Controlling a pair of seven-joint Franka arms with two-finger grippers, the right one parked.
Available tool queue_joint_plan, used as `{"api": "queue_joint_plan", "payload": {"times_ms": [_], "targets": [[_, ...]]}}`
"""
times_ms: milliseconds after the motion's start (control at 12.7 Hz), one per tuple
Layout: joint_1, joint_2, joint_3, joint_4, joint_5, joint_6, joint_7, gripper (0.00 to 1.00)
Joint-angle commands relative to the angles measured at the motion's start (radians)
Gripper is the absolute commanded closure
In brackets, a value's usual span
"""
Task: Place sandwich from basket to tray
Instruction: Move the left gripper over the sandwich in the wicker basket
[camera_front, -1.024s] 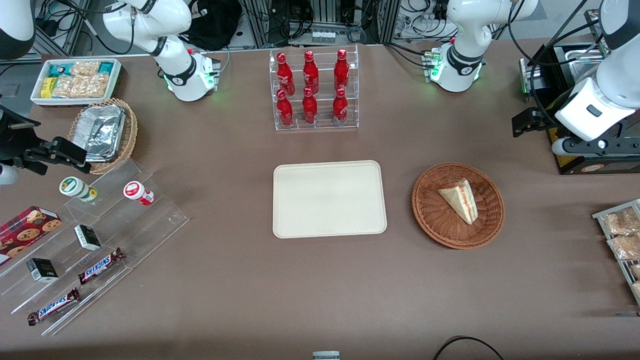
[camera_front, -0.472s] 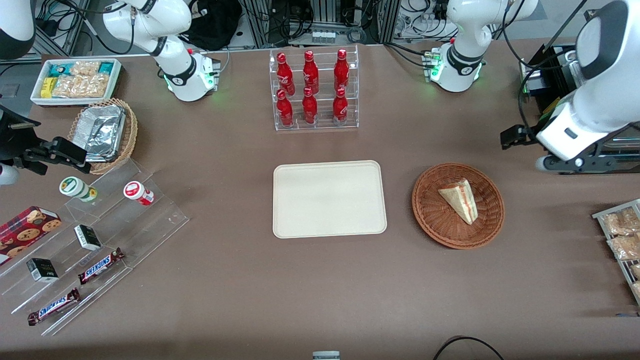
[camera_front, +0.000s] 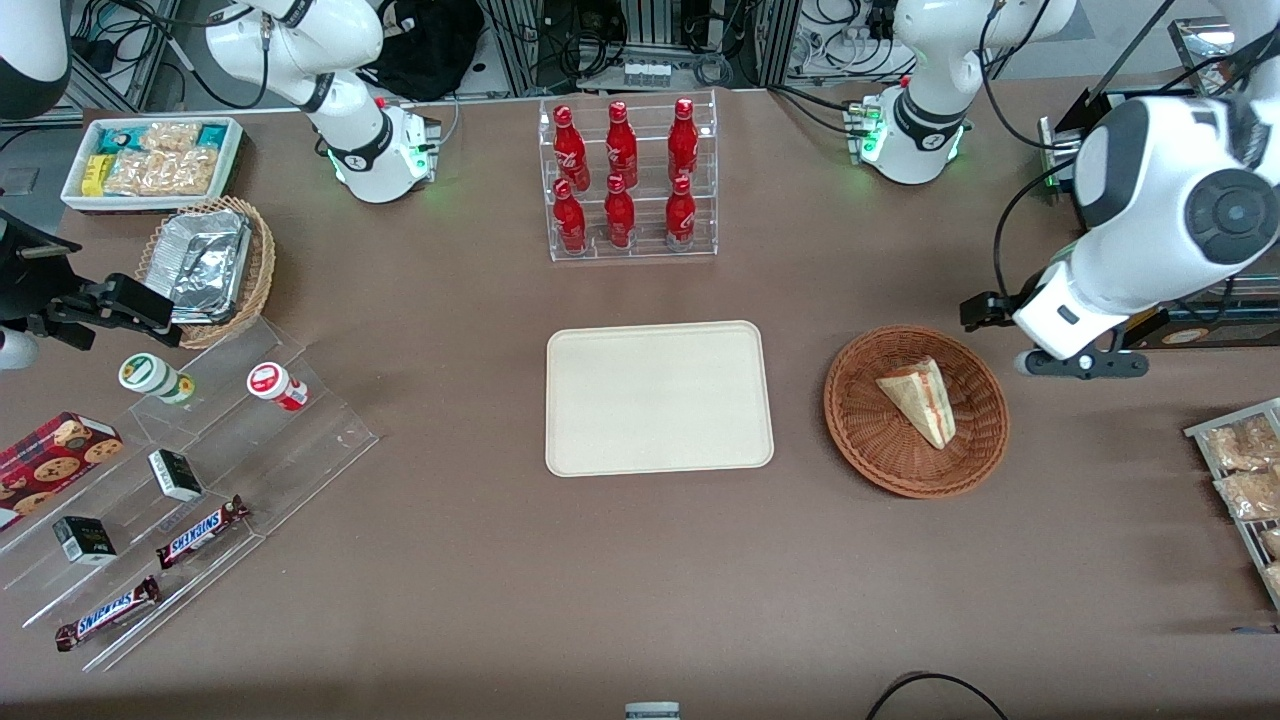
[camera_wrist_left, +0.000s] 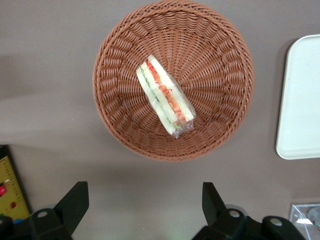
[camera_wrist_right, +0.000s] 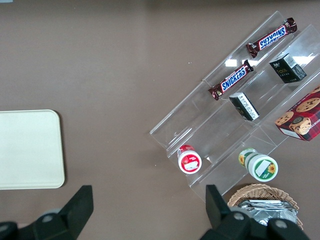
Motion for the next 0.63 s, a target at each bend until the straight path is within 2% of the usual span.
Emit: {"api": "queue_joint_plan", "payload": {"times_ms": [0, 157, 551], "targets": [[0.001, -0.028, -0.003, -0.147, -0.004, 0.174, -0.004, 0.00], [0.001, -0.031, -0.003, -0.223, -0.002, 0.286, -0.054, 0.00], [-0.033, -0.015, -0.008, -0.283, -0.004, 0.420, -0.323, 0.00]]}}
